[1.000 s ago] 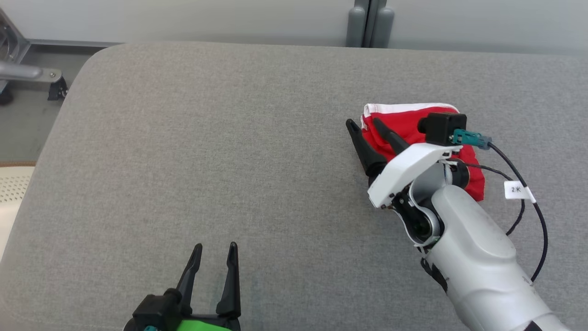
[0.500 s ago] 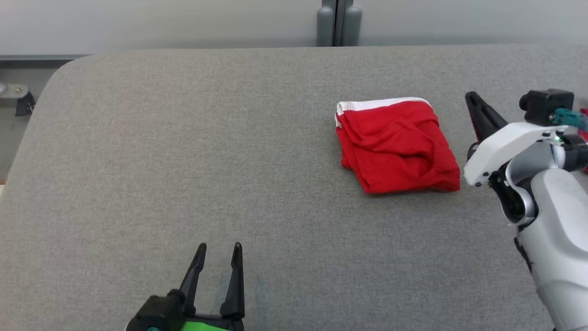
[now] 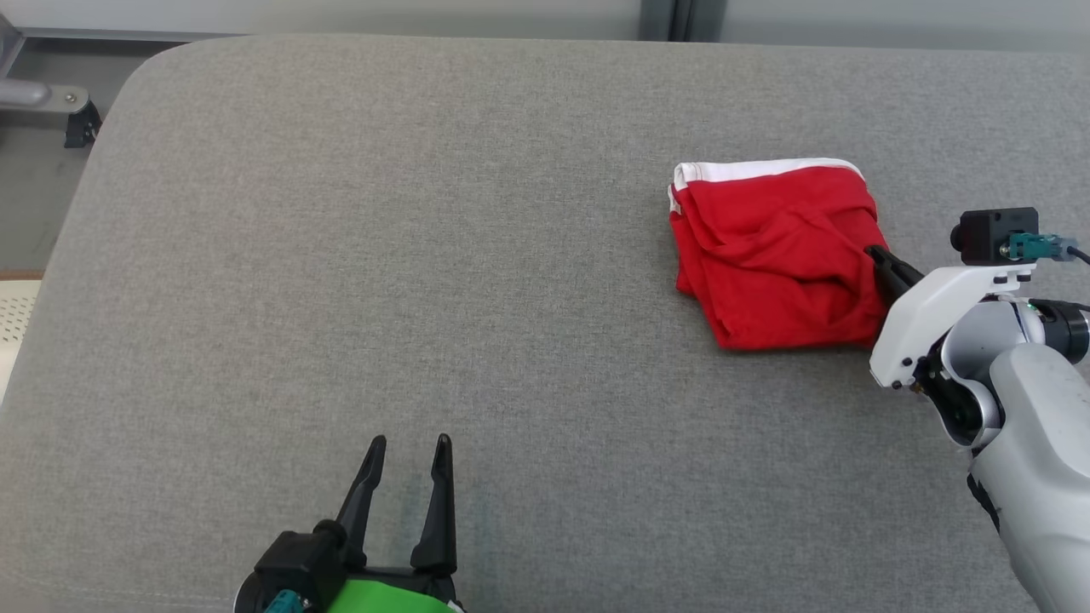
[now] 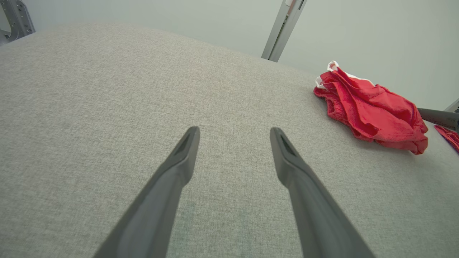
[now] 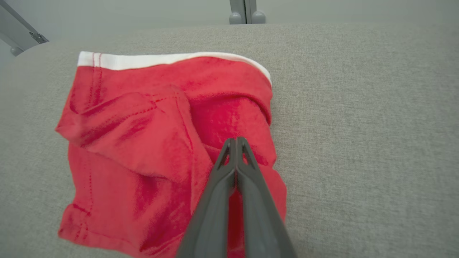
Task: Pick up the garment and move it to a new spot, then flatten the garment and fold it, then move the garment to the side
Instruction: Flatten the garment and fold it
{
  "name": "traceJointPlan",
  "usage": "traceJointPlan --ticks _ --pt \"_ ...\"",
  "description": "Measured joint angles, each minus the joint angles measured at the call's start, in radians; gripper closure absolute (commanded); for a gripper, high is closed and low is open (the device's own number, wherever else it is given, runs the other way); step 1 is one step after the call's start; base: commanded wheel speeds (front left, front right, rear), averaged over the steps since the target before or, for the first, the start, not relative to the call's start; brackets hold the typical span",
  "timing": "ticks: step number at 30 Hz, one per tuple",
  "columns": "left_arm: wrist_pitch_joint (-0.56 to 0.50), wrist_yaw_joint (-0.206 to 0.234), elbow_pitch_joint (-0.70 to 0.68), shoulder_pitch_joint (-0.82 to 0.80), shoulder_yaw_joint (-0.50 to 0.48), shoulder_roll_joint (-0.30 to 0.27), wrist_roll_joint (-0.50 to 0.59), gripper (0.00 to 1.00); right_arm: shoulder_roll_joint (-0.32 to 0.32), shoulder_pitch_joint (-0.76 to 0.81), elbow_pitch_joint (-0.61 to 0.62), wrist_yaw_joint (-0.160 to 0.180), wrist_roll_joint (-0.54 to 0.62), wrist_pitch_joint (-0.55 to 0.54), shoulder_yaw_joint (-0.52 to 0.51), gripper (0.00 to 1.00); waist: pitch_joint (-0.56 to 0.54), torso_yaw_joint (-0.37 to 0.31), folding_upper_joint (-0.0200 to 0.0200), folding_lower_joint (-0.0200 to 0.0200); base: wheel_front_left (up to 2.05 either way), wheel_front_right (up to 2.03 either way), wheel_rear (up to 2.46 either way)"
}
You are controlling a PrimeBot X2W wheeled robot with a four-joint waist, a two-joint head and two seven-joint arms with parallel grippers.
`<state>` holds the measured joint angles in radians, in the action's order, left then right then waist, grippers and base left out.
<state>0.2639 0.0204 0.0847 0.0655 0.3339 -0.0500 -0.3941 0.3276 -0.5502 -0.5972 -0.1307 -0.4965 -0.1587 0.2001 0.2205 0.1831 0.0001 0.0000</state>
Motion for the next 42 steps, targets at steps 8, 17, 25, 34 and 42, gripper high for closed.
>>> traceJointPlan --ticks 8,17,25,34,42 --pt "0.000 0.002 -0.007 0.000 -0.003 0.000 0.000 0.00 0.019 0.014 0.028 0.000 -0.091 -0.030 0.086 1.00 -0.012 -0.022 0.0000 0.0000 0.00 0.00 0.00" --pt "0.000 -0.001 -0.002 0.000 -0.003 0.000 0.000 0.00 0.021 0.015 0.056 0.000 -0.177 -0.013 0.194 1.00 -0.008 -0.036 0.0000 0.0000 0.00 0.00 0.00" --pt "0.000 -0.001 0.004 0.000 0.002 0.000 -0.001 0.00 0.028 0.015 0.081 0.000 -0.228 0.035 0.317 1.00 -0.022 -0.025 0.0000 0.0000 0.00 0.00 0.00" --pt "0.000 0.006 0.006 0.014 -0.002 0.000 -0.010 0.00 0.044 0.051 0.084 0.000 -0.271 0.040 0.450 1.00 -0.062 -0.017 0.0000 0.0000 0.00 0.00 0.00" --pt "0.000 0.014 0.006 0.051 -0.013 0.000 -0.014 0.00 0.053 0.086 0.118 0.000 -0.303 0.129 0.466 1.00 -0.112 -0.021 0.0000 0.0000 0.00 0.00 0.00"
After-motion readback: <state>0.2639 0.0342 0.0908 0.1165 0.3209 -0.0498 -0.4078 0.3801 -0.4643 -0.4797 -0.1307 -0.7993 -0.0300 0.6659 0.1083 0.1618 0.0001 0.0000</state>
